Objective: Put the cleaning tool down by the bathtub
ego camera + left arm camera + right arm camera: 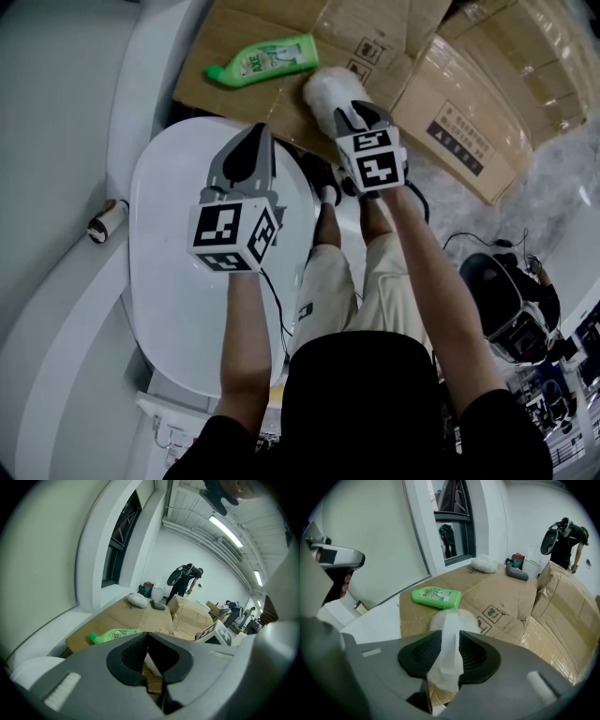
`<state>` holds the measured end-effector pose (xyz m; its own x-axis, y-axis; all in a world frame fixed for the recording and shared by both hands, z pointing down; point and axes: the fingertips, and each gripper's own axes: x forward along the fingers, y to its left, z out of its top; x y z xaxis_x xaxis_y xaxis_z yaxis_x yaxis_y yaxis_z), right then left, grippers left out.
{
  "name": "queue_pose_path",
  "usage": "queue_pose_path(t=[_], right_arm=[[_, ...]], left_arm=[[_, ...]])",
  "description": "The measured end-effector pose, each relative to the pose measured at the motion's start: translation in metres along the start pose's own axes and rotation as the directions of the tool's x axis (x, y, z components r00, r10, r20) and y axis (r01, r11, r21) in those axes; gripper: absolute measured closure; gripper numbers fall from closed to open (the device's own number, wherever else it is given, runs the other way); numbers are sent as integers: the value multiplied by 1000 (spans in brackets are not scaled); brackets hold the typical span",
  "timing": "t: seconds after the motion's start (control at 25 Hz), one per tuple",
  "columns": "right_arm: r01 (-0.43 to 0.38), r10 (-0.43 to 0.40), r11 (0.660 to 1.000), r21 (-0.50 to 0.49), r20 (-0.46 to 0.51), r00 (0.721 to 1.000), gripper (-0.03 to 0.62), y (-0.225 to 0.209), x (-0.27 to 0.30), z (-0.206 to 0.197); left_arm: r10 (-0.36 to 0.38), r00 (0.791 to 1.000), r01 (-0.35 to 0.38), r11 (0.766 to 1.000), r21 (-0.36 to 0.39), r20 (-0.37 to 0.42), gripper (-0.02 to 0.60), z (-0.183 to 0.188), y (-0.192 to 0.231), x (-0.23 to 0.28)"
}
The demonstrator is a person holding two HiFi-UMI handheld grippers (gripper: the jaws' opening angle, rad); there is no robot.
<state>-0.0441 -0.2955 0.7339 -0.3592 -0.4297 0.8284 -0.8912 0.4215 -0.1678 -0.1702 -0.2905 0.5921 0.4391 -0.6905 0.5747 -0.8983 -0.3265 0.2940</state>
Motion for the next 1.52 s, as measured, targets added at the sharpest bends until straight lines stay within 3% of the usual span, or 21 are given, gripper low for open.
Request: queue_pose_path(t=[0.4, 0.8, 1.12, 1.52], right_arm=[[7, -7, 1000, -22, 5, 1000, 496, 8, -26, 14], [-18, 17, 1000, 16, 57, 998, 496, 18, -71, 39], [-42, 40, 999, 13, 106, 993, 496, 13, -129, 42], [-5, 8, 1000, -13, 236, 972, 496, -2, -221, 39]], left_arm=[[-20, 1000, 20, 1000, 1, 13, 583, 17, -5, -4], [-88, 996, 89, 996, 31, -28, 583, 20, -29, -4], [-137, 990, 138, 990, 43, -30, 583, 26, -77, -12], [-167, 986, 168, 983, 75, -13, 583, 34, -150, -51]])
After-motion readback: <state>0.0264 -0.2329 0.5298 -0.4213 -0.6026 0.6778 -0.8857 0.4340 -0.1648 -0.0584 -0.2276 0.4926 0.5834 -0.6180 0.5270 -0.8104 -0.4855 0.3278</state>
